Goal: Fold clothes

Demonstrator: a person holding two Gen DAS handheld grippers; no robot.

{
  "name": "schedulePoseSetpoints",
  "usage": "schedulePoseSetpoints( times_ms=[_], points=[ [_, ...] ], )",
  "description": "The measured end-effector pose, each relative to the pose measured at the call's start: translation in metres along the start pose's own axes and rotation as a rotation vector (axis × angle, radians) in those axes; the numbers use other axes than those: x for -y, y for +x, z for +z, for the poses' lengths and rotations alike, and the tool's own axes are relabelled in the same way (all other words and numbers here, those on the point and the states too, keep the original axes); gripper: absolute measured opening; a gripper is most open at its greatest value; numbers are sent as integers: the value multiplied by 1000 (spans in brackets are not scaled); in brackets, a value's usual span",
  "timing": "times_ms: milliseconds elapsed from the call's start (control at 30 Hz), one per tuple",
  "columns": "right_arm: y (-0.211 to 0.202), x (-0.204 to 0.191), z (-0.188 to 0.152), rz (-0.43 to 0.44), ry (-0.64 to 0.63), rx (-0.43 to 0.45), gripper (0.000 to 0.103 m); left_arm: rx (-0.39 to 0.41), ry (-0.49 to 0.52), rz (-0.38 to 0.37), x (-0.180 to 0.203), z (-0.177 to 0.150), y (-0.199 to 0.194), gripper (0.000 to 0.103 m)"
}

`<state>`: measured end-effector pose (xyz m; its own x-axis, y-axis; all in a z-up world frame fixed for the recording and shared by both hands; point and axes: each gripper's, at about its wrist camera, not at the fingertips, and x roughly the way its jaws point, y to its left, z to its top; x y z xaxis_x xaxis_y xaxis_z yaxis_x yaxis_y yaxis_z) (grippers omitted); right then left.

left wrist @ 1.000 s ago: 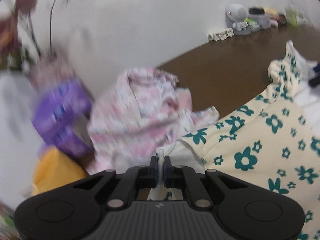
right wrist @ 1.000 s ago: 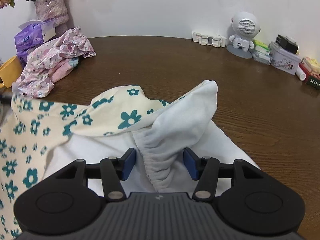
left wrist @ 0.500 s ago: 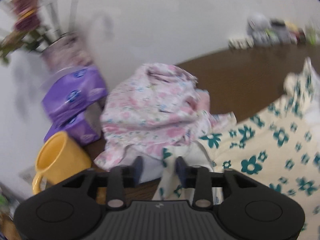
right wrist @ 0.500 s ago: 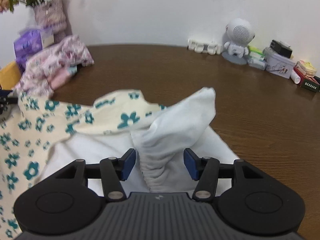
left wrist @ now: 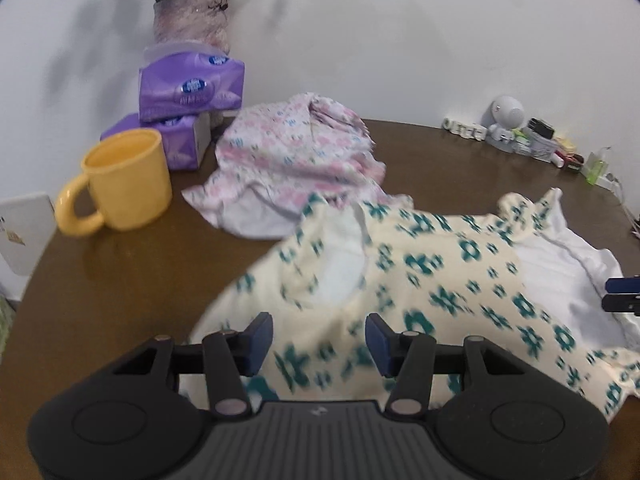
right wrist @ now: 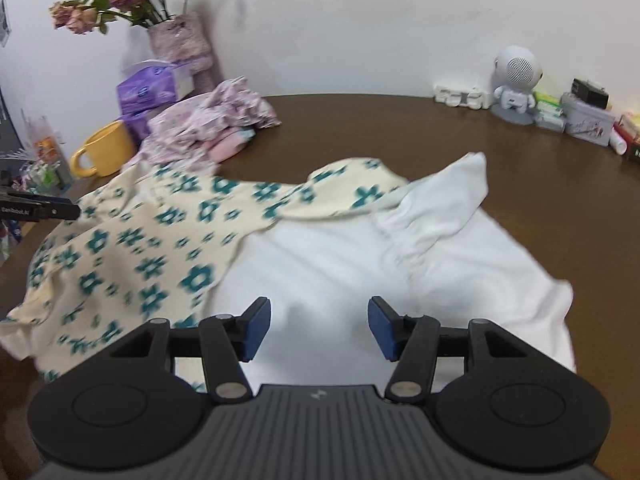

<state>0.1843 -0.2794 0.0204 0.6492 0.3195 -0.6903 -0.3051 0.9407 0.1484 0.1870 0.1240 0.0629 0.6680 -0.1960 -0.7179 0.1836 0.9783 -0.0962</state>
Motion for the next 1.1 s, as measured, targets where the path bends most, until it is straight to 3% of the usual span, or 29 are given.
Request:
schedulePoseSetpoints(
  times_ms=[267,433,600,767,900,1100],
  points=[
    [-24,-22,-34,-12,-13,10,55,-13,-31,-91,22,-49,-20,51],
    [-46,-28,-57,-47,-5,36,56,13,-6,-84,41,-72,-34,55],
    [-76,-23,-83,-111,27,62,56,64,23,-105,59,-81,-52,55],
    [-104,-9,-109,-182,86,89,57,41,59,-142,80,-91,-51,55],
    [-110,-1,-125,-203,108,81,57,8,54,-156,90,-98,-41,55],
    [-100,-6,-132,-228,42,62,56,11,58,-135,97,-105,-35,55]
  ],
)
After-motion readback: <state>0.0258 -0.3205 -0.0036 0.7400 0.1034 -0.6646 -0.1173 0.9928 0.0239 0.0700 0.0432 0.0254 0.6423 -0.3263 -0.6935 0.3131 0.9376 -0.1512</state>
